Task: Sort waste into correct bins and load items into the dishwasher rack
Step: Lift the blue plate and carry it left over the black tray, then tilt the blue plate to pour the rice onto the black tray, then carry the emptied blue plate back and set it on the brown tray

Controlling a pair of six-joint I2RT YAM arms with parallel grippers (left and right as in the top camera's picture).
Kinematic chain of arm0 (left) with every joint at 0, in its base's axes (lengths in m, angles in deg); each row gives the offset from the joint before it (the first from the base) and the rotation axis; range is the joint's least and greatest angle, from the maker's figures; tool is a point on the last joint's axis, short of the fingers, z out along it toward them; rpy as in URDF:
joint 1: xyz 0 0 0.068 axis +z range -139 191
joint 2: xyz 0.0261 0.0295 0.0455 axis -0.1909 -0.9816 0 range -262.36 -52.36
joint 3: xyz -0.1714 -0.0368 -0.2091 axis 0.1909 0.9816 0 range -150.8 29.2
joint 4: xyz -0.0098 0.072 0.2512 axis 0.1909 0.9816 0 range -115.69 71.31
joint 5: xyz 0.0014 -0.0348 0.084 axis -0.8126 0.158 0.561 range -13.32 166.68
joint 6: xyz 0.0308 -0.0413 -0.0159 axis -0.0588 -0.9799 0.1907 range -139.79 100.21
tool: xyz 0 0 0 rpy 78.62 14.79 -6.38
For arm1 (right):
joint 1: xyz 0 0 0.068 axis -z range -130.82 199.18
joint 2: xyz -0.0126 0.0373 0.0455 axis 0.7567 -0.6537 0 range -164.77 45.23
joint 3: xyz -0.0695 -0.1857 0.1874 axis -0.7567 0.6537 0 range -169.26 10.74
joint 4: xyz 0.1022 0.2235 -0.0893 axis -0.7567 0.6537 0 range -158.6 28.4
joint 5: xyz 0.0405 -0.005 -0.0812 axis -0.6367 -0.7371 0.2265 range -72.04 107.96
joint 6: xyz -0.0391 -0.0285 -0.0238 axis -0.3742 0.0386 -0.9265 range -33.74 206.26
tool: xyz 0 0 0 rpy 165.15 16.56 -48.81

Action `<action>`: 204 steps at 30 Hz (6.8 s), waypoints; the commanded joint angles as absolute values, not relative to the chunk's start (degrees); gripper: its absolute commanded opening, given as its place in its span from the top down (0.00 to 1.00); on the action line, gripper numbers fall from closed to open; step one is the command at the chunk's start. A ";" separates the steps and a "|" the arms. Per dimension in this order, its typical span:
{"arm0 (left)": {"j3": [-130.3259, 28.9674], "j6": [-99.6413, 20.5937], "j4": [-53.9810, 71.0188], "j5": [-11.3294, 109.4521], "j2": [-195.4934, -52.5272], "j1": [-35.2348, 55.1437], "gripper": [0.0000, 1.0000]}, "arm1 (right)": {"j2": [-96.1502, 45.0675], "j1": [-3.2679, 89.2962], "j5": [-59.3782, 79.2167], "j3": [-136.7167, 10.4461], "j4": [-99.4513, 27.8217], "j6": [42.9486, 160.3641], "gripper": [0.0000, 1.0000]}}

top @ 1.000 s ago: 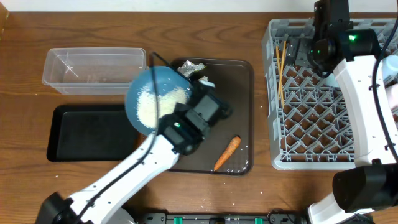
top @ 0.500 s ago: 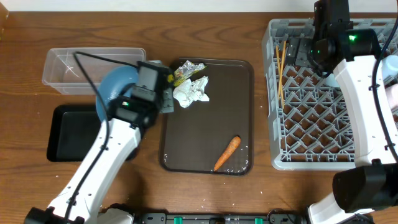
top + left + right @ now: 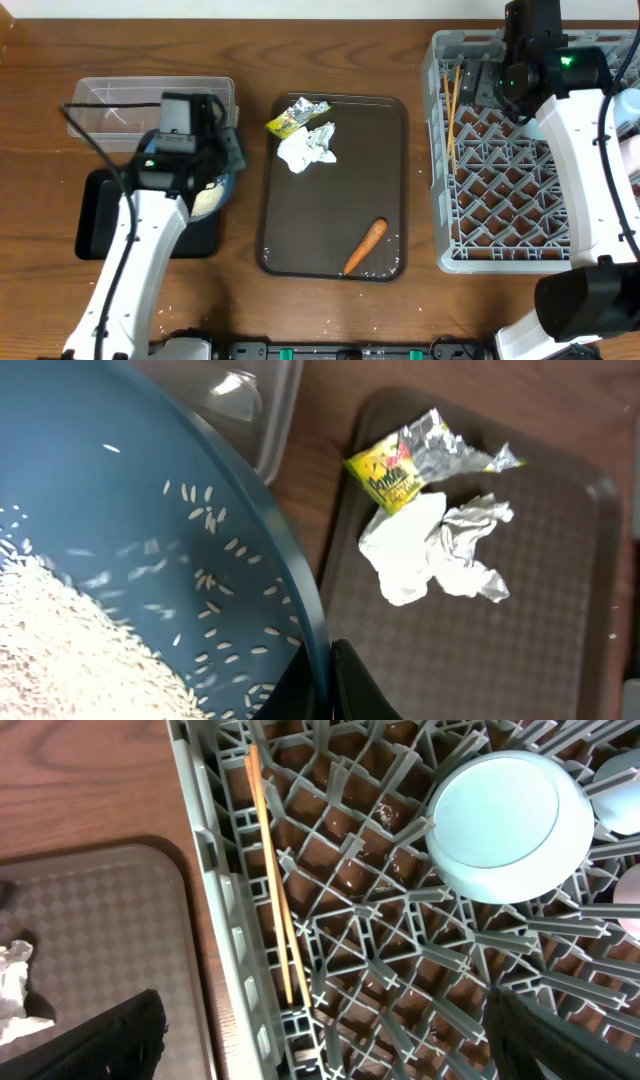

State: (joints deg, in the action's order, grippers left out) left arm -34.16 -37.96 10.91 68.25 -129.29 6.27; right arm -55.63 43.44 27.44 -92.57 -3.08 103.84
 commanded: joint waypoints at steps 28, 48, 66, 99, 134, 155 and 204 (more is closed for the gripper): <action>-34.35 -37.81 14.98 35.68 -126.43 26.23 0.94 | -55.28 43.16 27.57 -92.61 -3.04 104.45 0.01; -33.13 -34.94 17.75 18.53 -126.45 36.91 0.94 | -55.28 43.16 27.57 -92.61 -3.04 104.45 0.01; -30.79 -31.58 17.21 5.06 -126.84 49.18 0.94 | -55.28 43.18 27.57 -92.61 -3.04 104.45 0.01; -30.24 -31.19 17.73 -5.95 -129.14 60.80 0.94 | -55.28 42.89 27.57 -92.61 -3.04 104.45 0.01; -30.20 -26.20 24.44 -11.48 -130.34 61.77 0.94 | -55.28 42.89 27.57 -92.61 -3.00 104.45 0.01; -30.37 -22.75 24.42 -4.95 -127.45 61.39 0.94 | -55.28 42.87 27.57 -92.61 -3.02 104.45 0.01; -30.42 -32.32 6.96 48.93 -128.87 -17.14 0.94 | -55.28 42.89 27.57 -92.61 -3.02 104.45 0.01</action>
